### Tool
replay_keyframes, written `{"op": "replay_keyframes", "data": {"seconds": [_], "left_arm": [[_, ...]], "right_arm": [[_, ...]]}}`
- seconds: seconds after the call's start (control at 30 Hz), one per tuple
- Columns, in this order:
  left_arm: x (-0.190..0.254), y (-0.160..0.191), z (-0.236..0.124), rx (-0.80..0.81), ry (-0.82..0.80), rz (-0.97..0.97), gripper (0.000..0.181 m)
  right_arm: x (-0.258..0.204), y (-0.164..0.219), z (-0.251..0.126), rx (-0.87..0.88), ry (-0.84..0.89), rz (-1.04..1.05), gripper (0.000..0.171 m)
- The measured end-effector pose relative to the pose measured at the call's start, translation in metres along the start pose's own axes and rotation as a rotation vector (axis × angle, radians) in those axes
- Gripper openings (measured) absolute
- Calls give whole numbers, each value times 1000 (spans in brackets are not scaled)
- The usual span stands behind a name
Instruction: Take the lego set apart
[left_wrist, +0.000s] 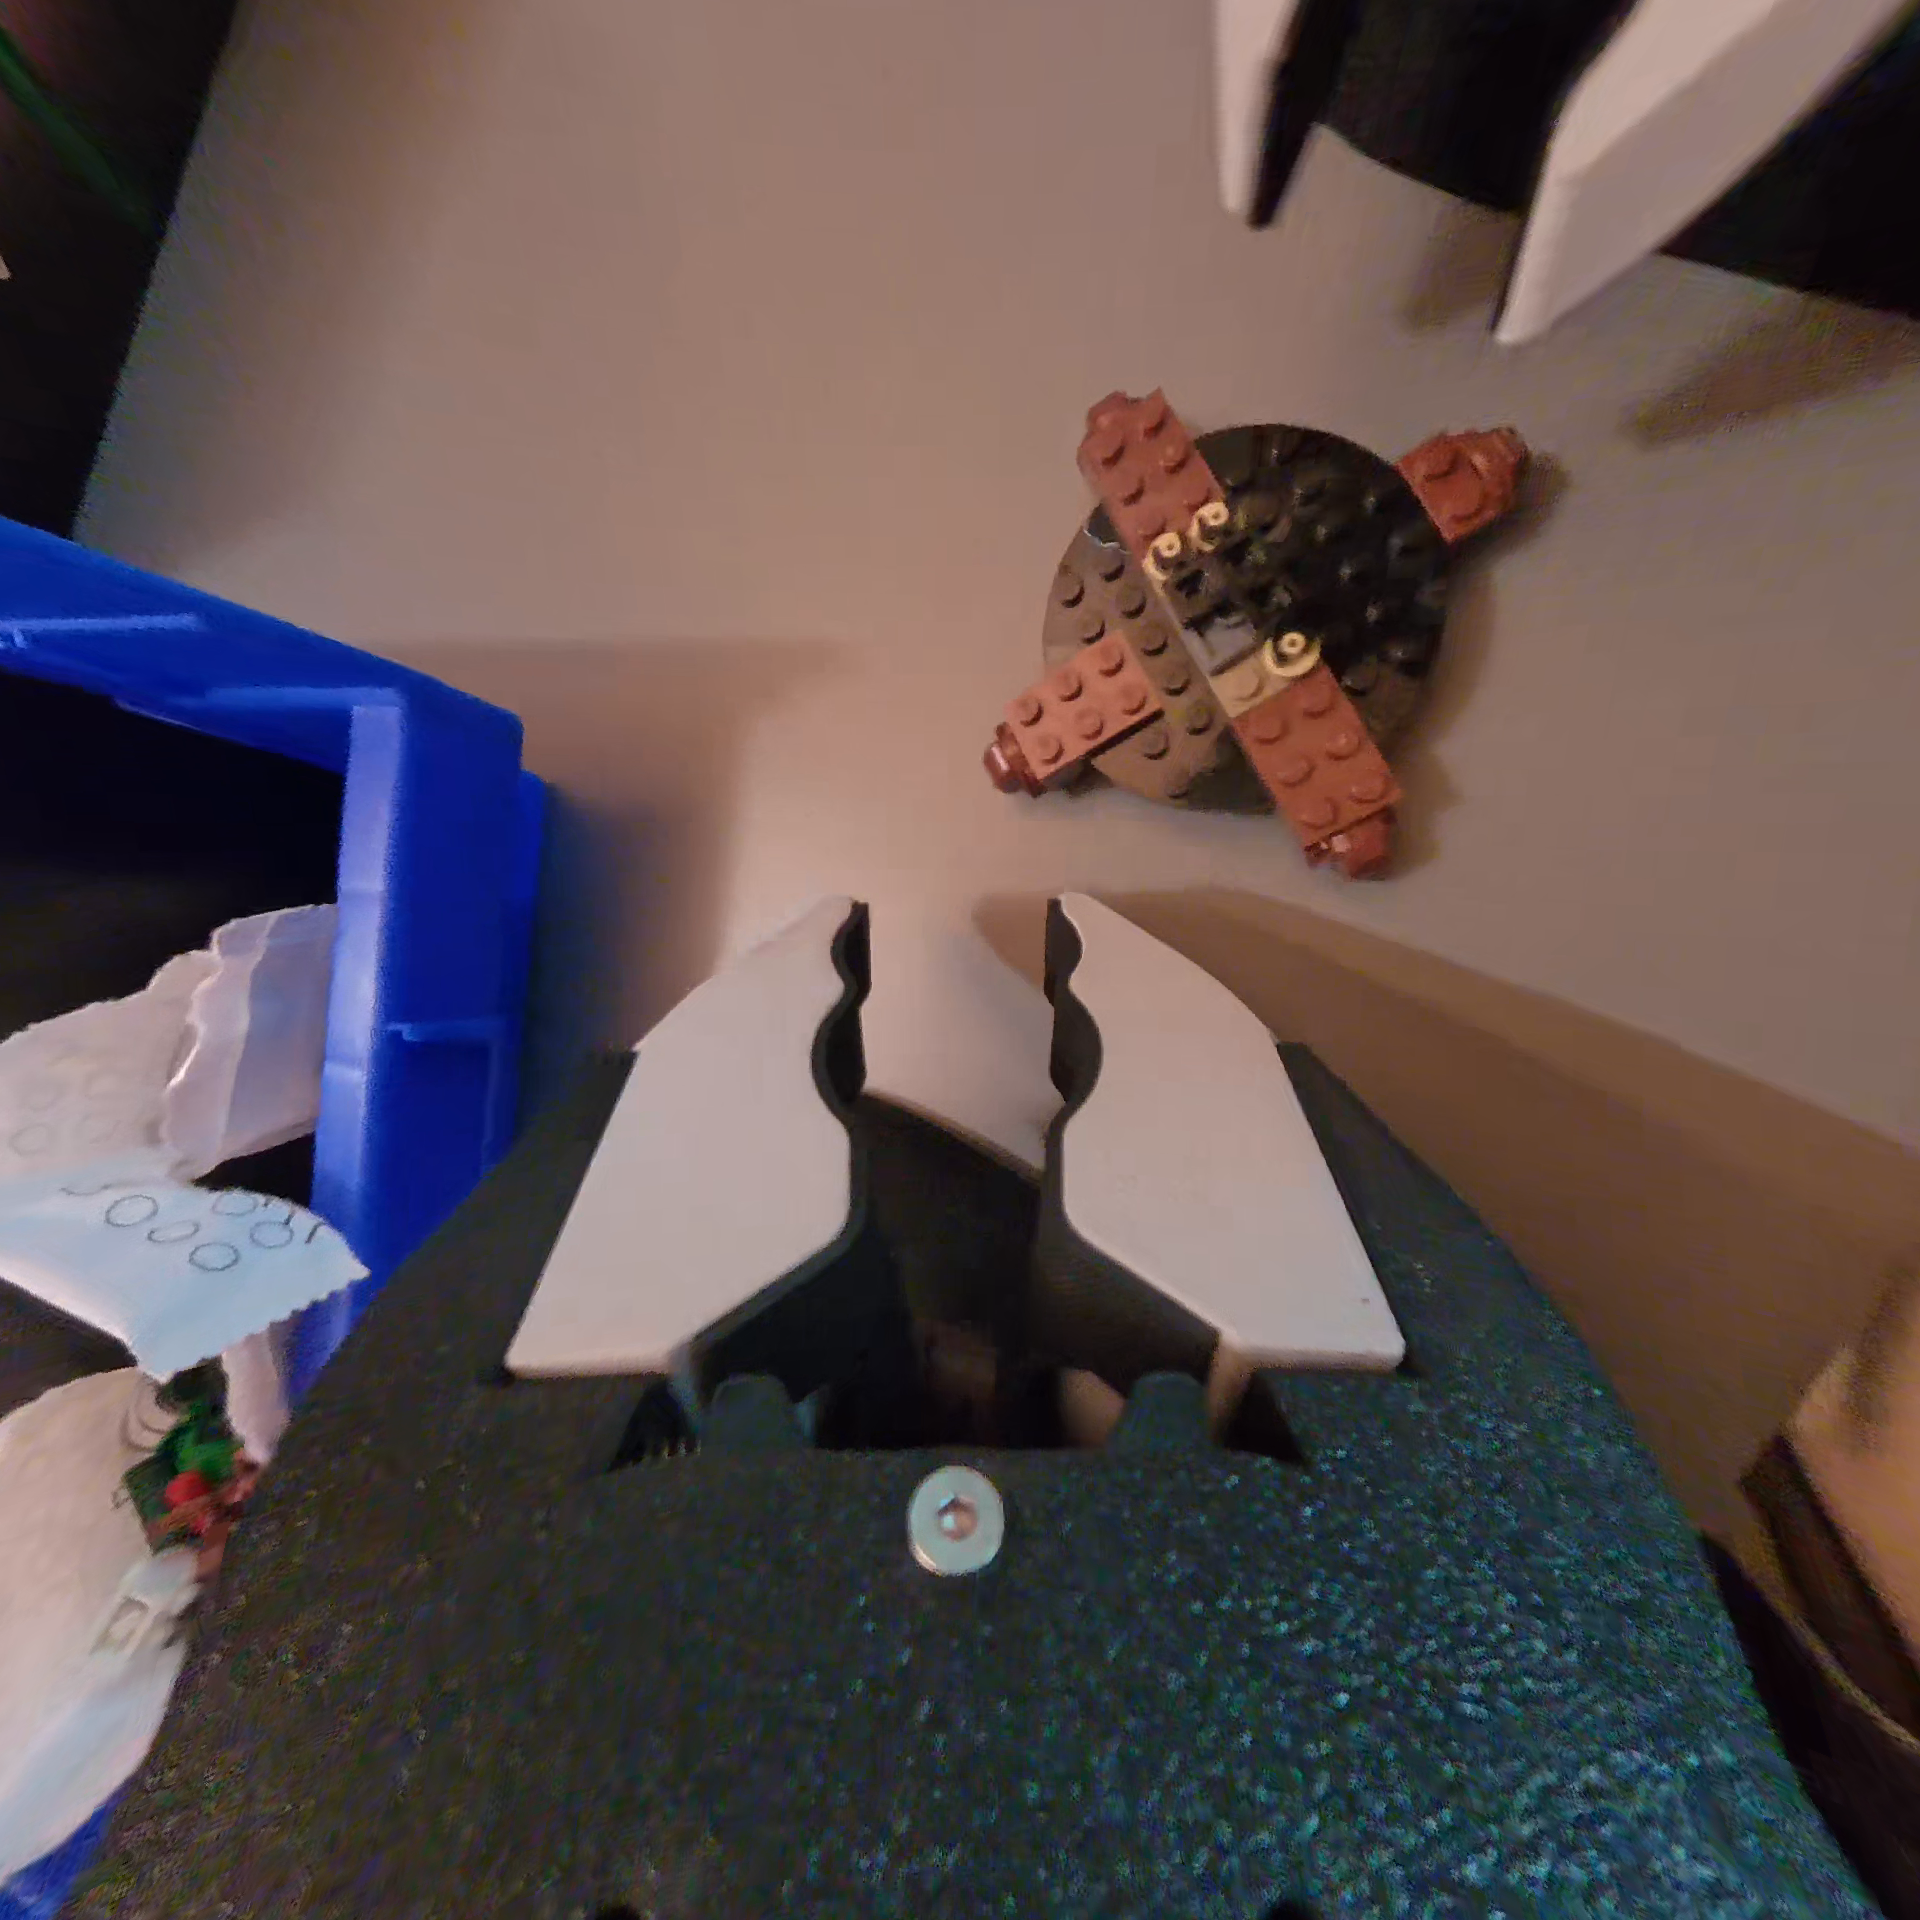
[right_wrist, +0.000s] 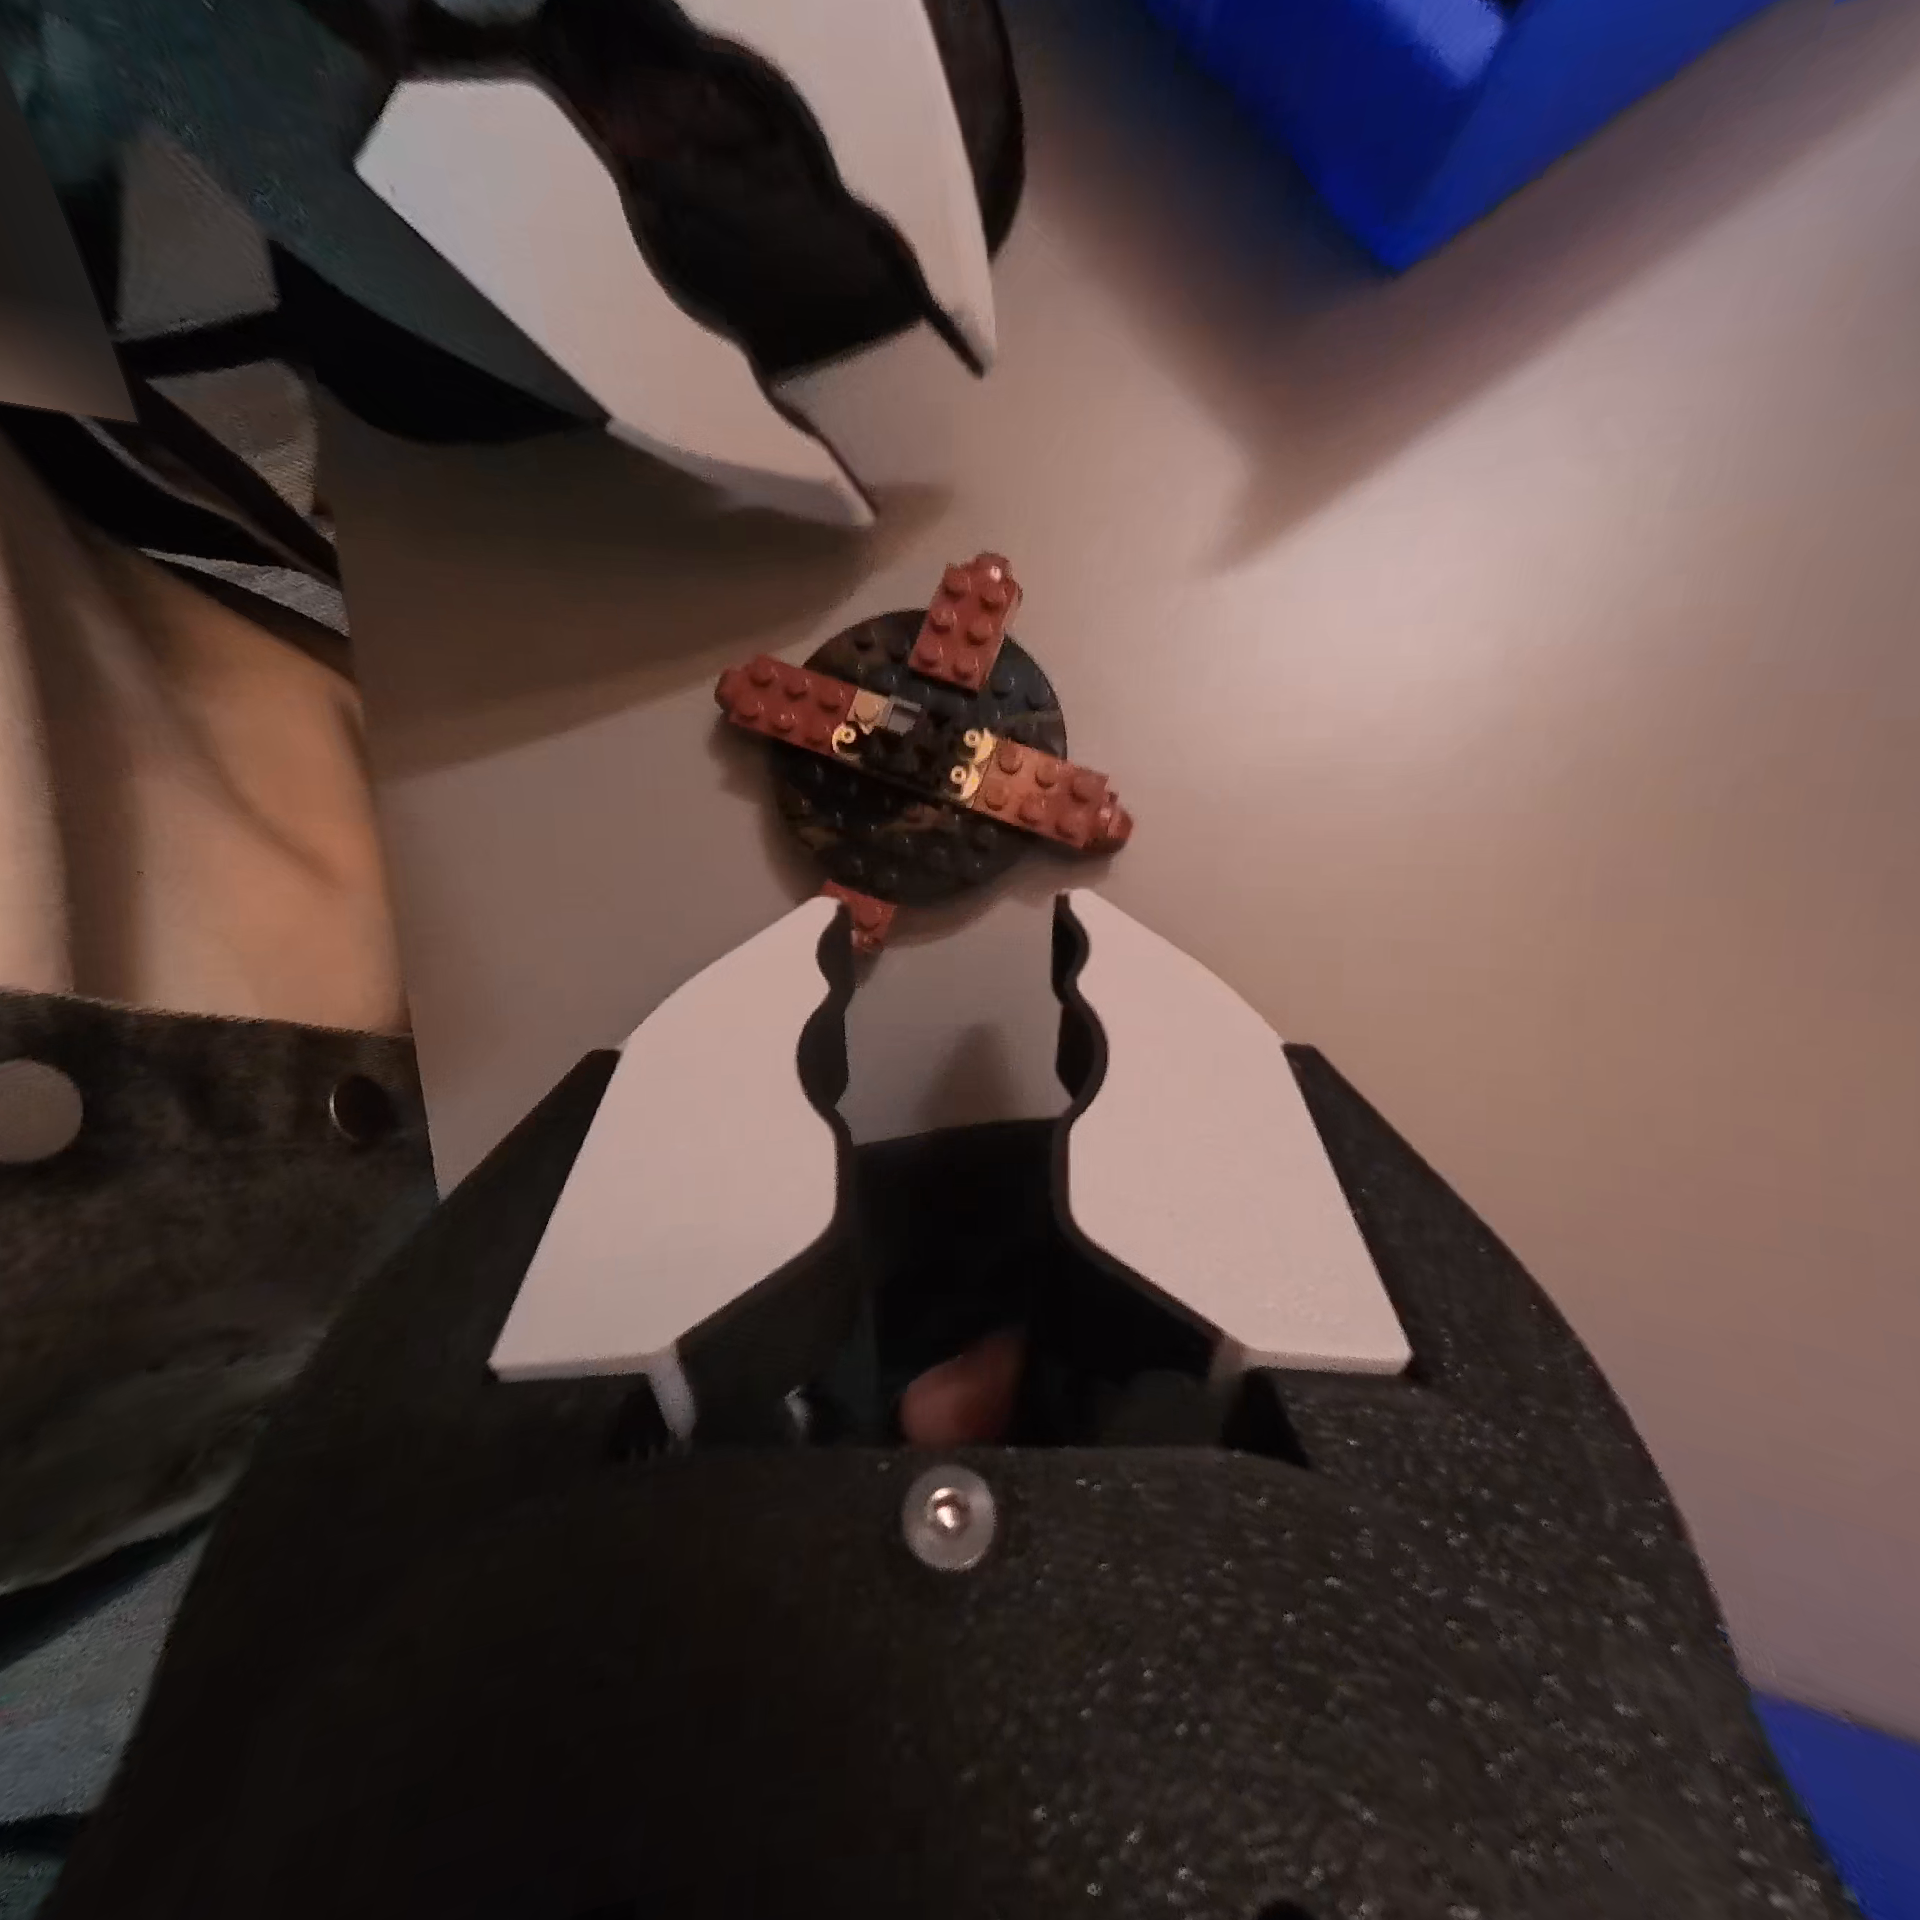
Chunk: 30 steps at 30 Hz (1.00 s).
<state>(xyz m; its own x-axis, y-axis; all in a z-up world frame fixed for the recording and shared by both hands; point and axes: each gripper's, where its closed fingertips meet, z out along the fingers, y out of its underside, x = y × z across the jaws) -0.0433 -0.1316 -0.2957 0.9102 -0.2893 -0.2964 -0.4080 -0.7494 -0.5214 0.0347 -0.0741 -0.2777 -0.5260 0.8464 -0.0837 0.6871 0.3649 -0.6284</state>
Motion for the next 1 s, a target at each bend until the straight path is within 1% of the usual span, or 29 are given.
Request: {"op": "replay_keyframes", "data": {"seconds": [0.07, 0.23, 0.33, 0.43, 0.57, 0.73, 0.93, 1.0], "left_arm": [[7, -1, -4, 1, 40, -17, 37], [30, -6, -12, 22, 159, -17, 61], [39, -8, -10, 30, 187, -17, 64], [40, -6, -1, 10, 187, -21, 64], [39, -6, 7, 8, 198, -17, 58], [30, -5, 9, 0, 198, -7, 58], [13, -2, 13, 5, 157, -13, 46], [9, -2, 14, 9, 142, -13, 40]], "right_arm": [[1, -2, 1, -6, -43, -70, 41], [8, 5, 10, -105, -98, -223, 48], [12, 7, 18, -129, -114, -296, 52], [13, 7, 27, -135, -147, -340, 52], [11, 11, 33, -142, -170, -335, 48], [12, 17, 29, -143, -92, -288, 39], [6, 25, 24, -129, 8, -158, 28], [5, 25, 23, -111, 28, -105, 21]]}}
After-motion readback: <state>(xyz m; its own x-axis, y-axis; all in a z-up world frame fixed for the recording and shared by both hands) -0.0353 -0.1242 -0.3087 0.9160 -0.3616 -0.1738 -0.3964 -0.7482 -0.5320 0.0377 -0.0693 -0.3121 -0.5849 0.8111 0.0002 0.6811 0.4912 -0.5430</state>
